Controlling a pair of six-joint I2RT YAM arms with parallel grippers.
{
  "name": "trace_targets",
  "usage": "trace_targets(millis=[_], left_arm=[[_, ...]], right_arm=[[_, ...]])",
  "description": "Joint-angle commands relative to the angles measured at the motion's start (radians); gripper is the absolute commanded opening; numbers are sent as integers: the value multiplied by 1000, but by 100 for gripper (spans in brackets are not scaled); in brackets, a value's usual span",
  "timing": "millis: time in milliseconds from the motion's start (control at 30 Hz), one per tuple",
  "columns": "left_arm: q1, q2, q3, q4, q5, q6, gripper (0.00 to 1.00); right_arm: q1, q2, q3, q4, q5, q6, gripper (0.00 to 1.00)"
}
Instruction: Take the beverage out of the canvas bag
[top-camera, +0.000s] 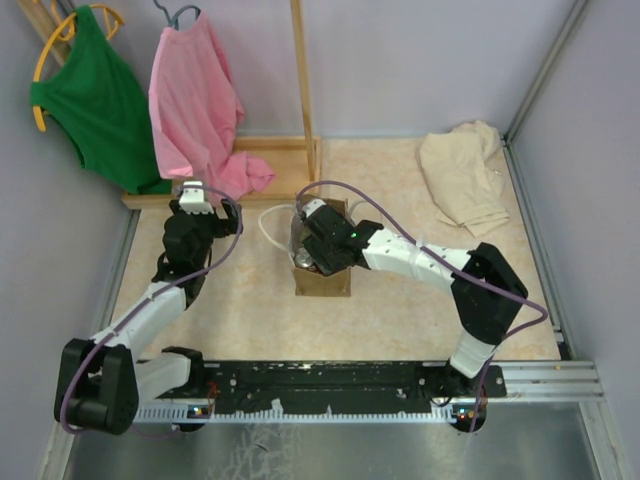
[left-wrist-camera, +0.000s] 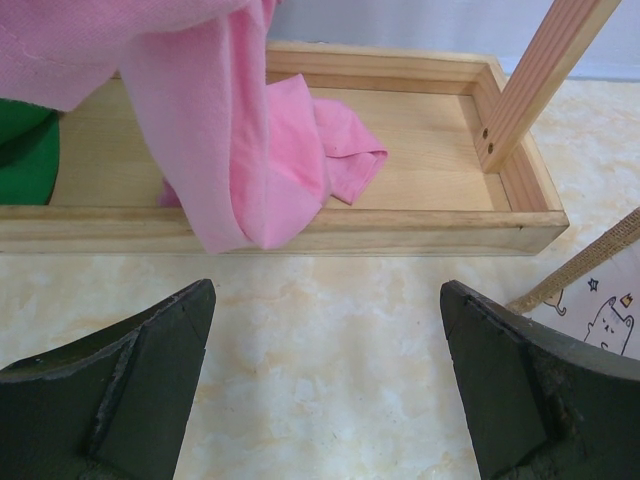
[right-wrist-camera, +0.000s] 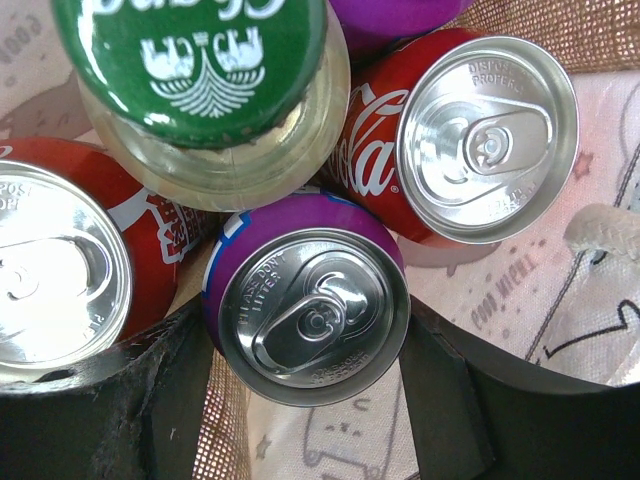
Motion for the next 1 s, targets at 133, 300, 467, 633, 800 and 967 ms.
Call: trace_targets(millis=[133, 300, 467, 633, 800, 967], left_arm=[[-6, 8, 30, 16, 25, -14, 100], [-6, 7, 28, 16, 23, -12, 100], [-6, 12, 29, 19, 28, -15, 100], [-6, 14, 29, 20, 33, -18, 100], [-6, 12, 27, 19, 31, -18, 100], [-6, 15, 34, 21, 29, -13, 100]], right_arm=[[-3, -21, -4, 17, 5, 22, 0], [-3, -134, 11, 52, 39, 38, 0], [-2, -204, 49, 71, 53, 40, 0], [-2, -241, 96, 59, 55, 40, 0], [-2, -287, 90, 94, 70, 30, 0], [-2, -321, 127, 97, 119, -3, 0]])
